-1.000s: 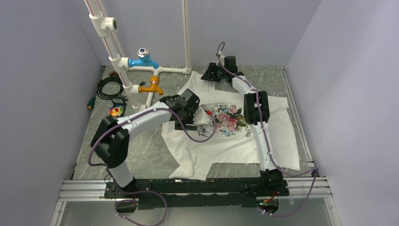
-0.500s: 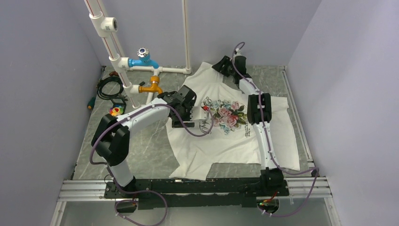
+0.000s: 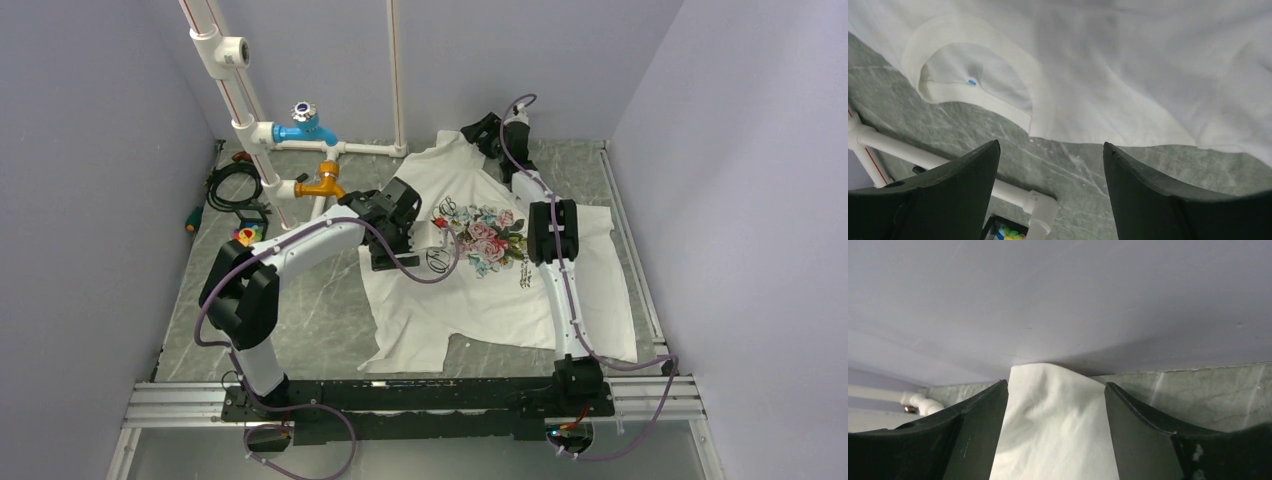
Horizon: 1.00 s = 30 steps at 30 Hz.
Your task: Remove the brooch from the garment
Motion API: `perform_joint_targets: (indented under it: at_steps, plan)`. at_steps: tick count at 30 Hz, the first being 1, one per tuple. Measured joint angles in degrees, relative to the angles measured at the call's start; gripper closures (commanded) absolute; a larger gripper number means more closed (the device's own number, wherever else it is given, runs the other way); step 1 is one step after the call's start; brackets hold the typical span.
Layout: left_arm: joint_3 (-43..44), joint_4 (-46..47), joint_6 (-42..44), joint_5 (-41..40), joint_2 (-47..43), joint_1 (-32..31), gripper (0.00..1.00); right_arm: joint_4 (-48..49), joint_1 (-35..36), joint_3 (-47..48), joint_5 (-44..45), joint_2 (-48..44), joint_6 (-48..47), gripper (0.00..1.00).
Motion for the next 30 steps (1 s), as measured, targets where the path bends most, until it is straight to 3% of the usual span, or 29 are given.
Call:
perform_joint_targets:
  at_steps: [6,9,12,17,21,26,30]
  plan:
    - [-0.44,0.46,-1.31,1.68,-0.09,-3.48,0.19,3.04,-0.48,-11.04,-6.23,-8.35,-7.61,0.12]
    - [-1.01,0.55,-1.7,2.62,-0.26,-4.13,0.19,3.28,-2.32,-17.64,-13.05,-15.87,-11.41,0.12]
    - [-1.86,1.27,-1.88,3.06,-0.44,-4.11,0.19,-0.13,-6.47,-21.11,-19.37,-24.06,-16.24,0.19]
    - [-2.64,2.27,-1.88,3.5,-0.76,-3.91,0.19,-17.77,-16.61,-20.28,-23.54,-35.71,-31.69,0.26]
    - [-2.69,2.97,-1.88,3.8,-0.87,-3.91,0.19,-35.43,-21.68,-18.32,-22.03,-38.64,-47.82,0.39]
    - [-2.69,3.1,-1.86,4.0,-0.87,-3.91,0.18,-54.4,-22.43,-18.82,-16.26,-37.4,-64.06,0.46]
    - [-2.71,3.17,-1.81,4.0,-0.87,-3.91,0.18,-63.43,-22.14,-19.26,-11.8,-35.74,-72.04,0.47]
